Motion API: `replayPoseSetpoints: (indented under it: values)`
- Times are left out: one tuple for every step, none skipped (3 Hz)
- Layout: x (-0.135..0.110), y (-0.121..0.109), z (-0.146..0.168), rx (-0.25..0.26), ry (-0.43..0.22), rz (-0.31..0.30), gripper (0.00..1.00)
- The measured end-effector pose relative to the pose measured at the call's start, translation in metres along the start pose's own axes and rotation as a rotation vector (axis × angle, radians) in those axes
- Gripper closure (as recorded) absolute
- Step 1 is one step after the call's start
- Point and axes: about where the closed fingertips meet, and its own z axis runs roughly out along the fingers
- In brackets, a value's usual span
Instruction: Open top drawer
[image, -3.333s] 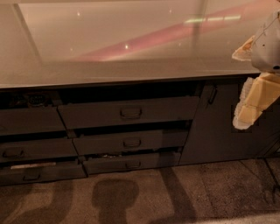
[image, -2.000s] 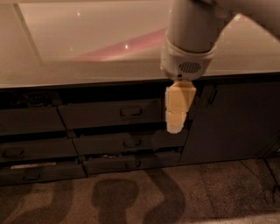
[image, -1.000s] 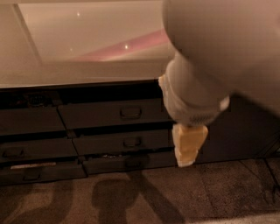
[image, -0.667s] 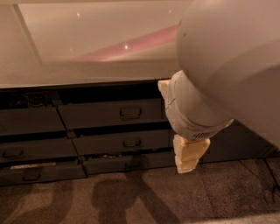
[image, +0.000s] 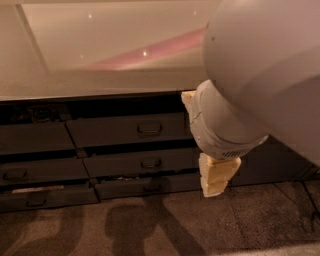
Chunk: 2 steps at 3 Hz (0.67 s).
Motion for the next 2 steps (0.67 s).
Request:
replayPoseSetpoints:
  values:
    - [0.028, -0.009, 0.026, -0.073, -0.017, 0.057, 0.00]
    - [0.066, -0.020, 0.064, -0.164, -0.058, 0.138, 0.00]
